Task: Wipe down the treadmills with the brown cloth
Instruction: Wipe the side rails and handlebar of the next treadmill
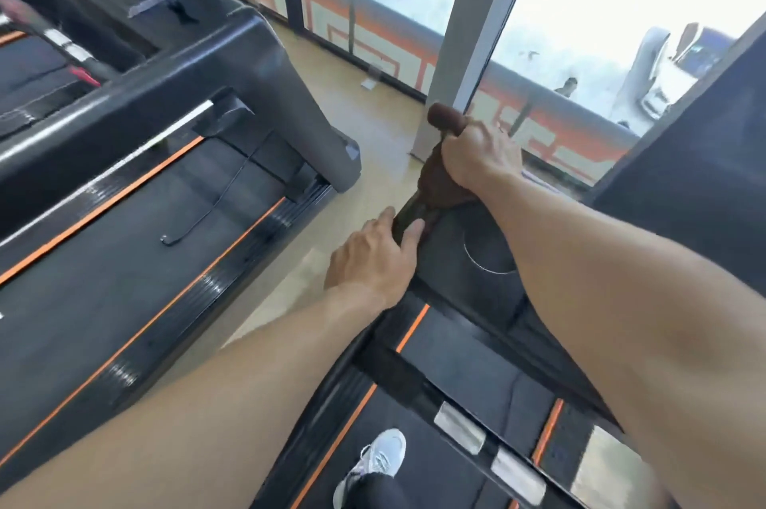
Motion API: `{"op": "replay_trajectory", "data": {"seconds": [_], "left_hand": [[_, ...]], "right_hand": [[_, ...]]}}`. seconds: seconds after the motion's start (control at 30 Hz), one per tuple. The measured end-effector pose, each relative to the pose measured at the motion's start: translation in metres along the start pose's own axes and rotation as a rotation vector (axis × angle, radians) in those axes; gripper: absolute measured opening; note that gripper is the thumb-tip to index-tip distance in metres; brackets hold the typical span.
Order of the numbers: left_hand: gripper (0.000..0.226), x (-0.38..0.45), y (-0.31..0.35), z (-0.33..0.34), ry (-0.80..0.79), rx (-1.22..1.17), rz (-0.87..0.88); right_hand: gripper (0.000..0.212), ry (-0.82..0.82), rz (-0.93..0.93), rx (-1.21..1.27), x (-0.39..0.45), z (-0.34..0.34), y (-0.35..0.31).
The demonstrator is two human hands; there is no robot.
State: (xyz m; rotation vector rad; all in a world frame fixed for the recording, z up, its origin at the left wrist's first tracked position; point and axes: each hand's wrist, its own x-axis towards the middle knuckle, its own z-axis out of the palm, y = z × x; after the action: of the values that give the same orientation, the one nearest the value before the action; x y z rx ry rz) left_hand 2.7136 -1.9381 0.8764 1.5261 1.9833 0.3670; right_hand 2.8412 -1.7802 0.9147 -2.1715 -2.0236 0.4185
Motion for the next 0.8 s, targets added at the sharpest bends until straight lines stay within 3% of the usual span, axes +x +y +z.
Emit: {"op": "replay_trajectory", "data": {"seconds": [0.2, 0.37, 0.47, 0.6, 0.8], "left_hand": [[0.065, 0.001, 0.000, 0.002, 0.079, 0.043, -0.013], [0.066, 0.001, -0.003, 0.005, 0.132, 0.001, 0.042], [0.064, 0.002, -0.006, 0.005, 0.166, -0.090, 0.067], [0.068, 0.001, -0.013, 0.004, 0.257, -0.333, 0.026], [0.073, -0.003, -0.010, 0.006, 0.204, -0.265, 0.100]], "right_hand": [[0.047, -0.059, 0.049, 0.097, 0.019, -0.006, -0.002], [0.039, 0.075, -0.131, 0.007, -0.003, 0.010, 0.004], [0.049, 0.162, -0.200, -0.020, -0.045, 0.033, 0.010], [0.061, 0.106, -0.224, 0.046, -0.117, 0.049, 0.010], [0.076, 0.167, -0.324, -0.233, -0.237, 0.066, 0.051]]}}
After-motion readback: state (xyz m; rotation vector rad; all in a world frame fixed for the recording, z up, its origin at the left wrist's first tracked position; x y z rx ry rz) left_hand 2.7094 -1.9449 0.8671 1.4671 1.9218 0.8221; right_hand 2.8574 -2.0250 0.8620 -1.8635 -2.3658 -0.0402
